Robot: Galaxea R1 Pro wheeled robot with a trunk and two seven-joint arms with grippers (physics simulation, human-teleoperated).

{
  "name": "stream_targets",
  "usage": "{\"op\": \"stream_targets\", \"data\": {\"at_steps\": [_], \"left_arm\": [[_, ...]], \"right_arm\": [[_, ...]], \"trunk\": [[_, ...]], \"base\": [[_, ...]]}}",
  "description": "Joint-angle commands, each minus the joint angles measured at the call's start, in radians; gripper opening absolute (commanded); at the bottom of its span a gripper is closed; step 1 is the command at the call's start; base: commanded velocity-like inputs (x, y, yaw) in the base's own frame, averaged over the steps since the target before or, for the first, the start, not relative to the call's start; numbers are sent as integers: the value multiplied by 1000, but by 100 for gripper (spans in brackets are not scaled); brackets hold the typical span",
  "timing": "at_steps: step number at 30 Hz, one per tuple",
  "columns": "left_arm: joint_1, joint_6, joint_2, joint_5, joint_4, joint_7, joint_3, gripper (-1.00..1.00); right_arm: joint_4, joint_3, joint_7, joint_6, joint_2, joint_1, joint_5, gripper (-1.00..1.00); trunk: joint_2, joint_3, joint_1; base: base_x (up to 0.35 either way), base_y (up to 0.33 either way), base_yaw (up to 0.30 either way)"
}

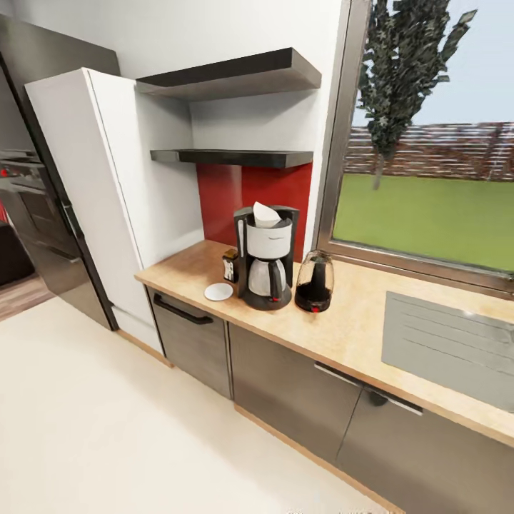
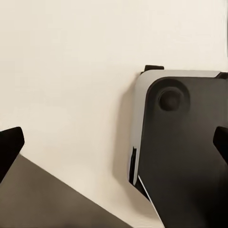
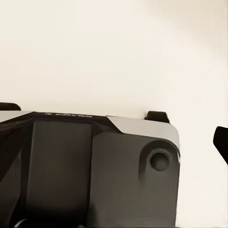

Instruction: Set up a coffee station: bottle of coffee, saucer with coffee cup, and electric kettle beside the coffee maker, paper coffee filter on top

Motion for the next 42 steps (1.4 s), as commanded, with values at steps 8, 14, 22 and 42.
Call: {"op": "stream_targets", "data": {"at_steps": [8, 14, 22, 42], "left_arm": [[-2, -4, -9, 3, 71, -6, 9, 100], [-2, -7, -10, 5, 78, -6, 13, 100], [-2, -7, -10, 5, 79, -6, 15, 100], [-2, -7, -10, 7, 79, -6, 15, 100]], "right_arm": [[1, 9, 1, -3, -20, 7, -9, 100], [1, 10, 3, -1, -14, 11, -8, 100], [1, 10, 3, -2, -14, 21, -8, 100], [5, -916, 6, -4, -34, 31, 786, 100]], "trunk": [[-2, -2, 1], [-2, -2, 1], [-2, -2, 1], [-2, -2, 1]], "base": [[0, 0, -294], [0, 0, -294], [0, 0, -294], [0, 0, -294]]}}
